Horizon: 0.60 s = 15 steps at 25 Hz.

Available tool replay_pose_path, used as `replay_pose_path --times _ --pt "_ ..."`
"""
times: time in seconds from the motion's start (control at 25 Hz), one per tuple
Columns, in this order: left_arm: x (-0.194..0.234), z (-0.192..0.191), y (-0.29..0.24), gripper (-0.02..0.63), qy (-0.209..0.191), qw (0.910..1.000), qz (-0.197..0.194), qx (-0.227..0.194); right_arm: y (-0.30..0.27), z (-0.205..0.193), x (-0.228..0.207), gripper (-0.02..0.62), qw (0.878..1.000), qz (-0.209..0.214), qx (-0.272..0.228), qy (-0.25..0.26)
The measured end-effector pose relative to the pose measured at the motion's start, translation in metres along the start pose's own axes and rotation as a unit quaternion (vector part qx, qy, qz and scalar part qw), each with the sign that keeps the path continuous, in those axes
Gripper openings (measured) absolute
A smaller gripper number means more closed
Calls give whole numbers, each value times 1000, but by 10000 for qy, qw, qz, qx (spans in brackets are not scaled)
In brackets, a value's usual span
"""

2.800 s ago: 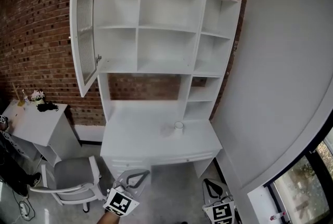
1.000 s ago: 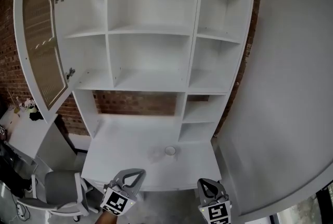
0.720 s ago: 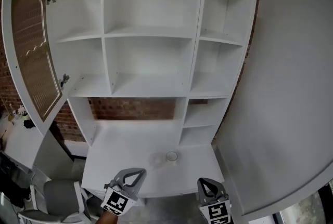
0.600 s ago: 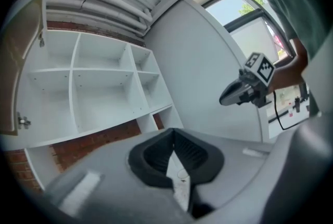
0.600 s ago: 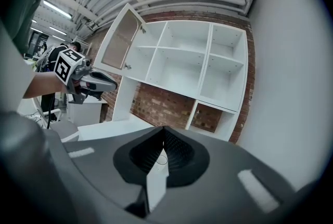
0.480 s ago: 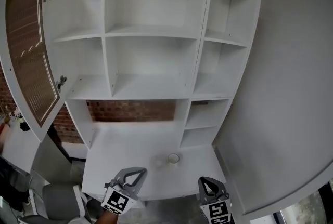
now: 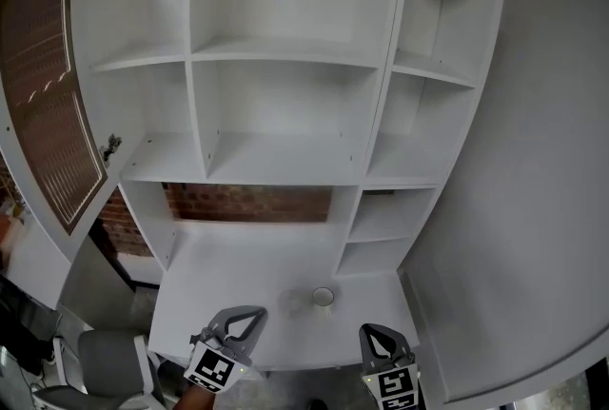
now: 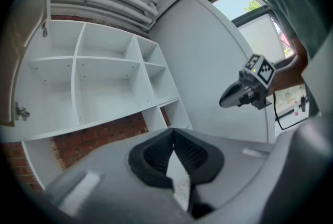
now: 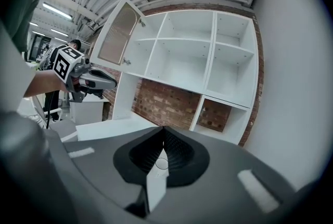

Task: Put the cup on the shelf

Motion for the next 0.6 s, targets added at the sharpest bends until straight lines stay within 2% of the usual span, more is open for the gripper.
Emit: replay_pose_path --times 0.28,0.6 --pt "6 1 -33 2 -41 9984 495 265 -47 -17 -42 8 9986 532 -56 -36" --pt "2 -11 -58 3 -9 9926 1056 593 -99 -48 -77 8 9943 1068 -30 -17"
Point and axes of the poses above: the fingertips, and each gripper's own axes: y backward along the fingers, x to its left, z out of its top, the point moved 10 cm from there along y, backward along the fingers, and after that the axes turned 7 degrees about -x, right-handed, at the moved point
